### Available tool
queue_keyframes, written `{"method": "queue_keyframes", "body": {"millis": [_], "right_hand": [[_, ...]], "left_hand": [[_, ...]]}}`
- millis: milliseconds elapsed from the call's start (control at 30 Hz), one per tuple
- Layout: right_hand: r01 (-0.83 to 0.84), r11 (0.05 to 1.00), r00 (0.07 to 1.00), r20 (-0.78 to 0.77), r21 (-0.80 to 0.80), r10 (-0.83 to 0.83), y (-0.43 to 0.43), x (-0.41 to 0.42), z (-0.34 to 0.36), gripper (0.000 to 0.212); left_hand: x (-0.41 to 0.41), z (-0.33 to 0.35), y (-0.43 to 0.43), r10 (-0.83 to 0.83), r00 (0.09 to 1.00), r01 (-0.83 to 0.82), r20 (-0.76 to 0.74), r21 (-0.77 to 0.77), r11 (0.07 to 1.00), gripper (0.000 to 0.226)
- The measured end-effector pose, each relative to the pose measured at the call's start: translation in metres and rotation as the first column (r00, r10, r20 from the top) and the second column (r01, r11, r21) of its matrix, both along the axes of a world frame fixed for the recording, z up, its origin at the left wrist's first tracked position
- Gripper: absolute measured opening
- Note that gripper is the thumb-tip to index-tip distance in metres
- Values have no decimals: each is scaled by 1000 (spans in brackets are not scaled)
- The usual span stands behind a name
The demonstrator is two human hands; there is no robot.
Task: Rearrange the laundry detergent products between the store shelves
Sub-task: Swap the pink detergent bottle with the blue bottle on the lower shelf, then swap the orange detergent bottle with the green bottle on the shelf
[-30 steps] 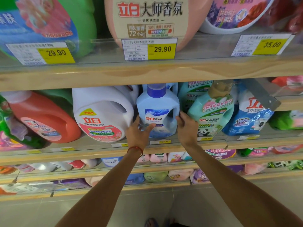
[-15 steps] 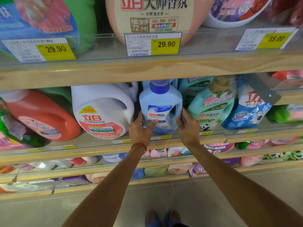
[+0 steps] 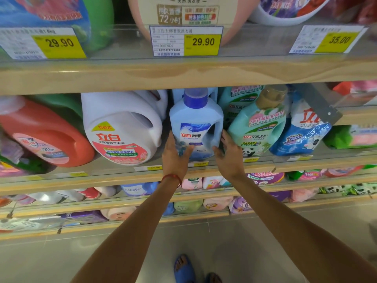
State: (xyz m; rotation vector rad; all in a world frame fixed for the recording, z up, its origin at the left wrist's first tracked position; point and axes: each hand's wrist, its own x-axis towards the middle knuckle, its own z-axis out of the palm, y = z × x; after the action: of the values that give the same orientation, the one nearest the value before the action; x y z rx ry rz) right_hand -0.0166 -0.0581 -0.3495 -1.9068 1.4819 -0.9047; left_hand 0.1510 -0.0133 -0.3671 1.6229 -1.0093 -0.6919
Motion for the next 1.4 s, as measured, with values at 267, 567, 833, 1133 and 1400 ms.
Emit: {"method": "queue_keyframes", "body": {"millis": [267, 567, 833, 1133, 1400], "right_hand": [[-95, 956, 965, -261, -278, 21, 50, -8, 16, 36], [-373, 845, 854, -498, -383, 151, 111, 7, 40, 39], [-490, 796, 826, -480, -354, 296, 168, 65, 54, 33], [-467, 798, 862, -396, -380, 316, 209, 193, 58, 26], [-416, 865, 867, -410, -281, 284, 221, 287, 61, 33]], "left_hand": [[6, 17, 64, -49, 799, 29, 600, 43, 999, 49], [19, 51, 167, -38, 344, -112, 938, 81, 990, 46], [75, 63, 252, -2, 318, -298, 948, 102, 949, 44], [199, 73, 293, -11, 329, -322, 944, 123, 939, 47], [303, 76, 297, -91, 353, -256, 931, 190, 948, 52]]}}
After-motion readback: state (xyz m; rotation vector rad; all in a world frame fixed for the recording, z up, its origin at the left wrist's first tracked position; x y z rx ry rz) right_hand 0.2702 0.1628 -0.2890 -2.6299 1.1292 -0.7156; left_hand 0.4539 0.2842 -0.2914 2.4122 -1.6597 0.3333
